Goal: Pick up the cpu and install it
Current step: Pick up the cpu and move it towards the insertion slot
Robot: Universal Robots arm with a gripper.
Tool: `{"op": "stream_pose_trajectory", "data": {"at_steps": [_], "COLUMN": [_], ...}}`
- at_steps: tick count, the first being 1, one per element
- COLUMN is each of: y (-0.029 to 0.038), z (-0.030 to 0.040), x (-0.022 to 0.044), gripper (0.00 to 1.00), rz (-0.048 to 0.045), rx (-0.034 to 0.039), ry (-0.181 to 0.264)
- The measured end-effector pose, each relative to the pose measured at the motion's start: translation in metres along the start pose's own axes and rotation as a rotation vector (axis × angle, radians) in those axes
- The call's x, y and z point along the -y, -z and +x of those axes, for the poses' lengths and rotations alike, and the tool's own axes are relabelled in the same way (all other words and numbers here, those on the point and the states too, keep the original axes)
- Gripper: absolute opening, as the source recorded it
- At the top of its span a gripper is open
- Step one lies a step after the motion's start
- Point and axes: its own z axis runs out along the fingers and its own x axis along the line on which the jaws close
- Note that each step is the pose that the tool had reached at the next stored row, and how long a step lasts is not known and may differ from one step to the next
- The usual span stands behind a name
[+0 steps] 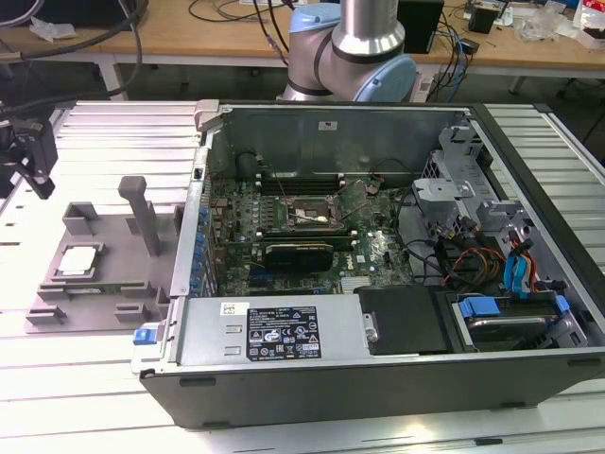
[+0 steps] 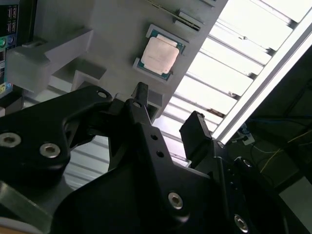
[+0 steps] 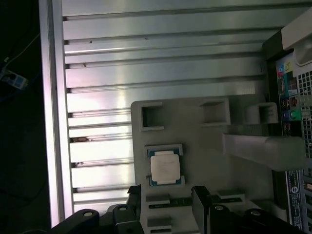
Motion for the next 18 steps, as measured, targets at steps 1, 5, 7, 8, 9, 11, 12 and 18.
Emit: {"op": "stream_pose_trajectory", "data": {"at_steps": [1,5,7,8,9,11,12,18], "y": [-0.0009,-0.0045,-0.0061,-0.0063,-0.0075,-0.0097,-0.0109,-0.0181], "z": [0.0000,0.0001,0.0002,0.0002,0.0002,0.0002,0.0003,0.0004], "x": [0.0000,0.0002,0.0003,0.0003,0.0003,0.0004,0.0005,0.0008], "gripper": [0.55,0.55,0.55,0.55,0.55,0.55,0.55,0.55], "rz": [0.0000,0.0000,-0.0001,0.0000,-0.0001,0.0000,-0.0001,-0.0001], "rx": [0.0001,0.0000,0.0001,0.0000,0.0001,0.0000,0.0001,0.0001], "ry": [0.000,0.000,0.000,0.000,0.000,0.000,0.000,0.000]}}
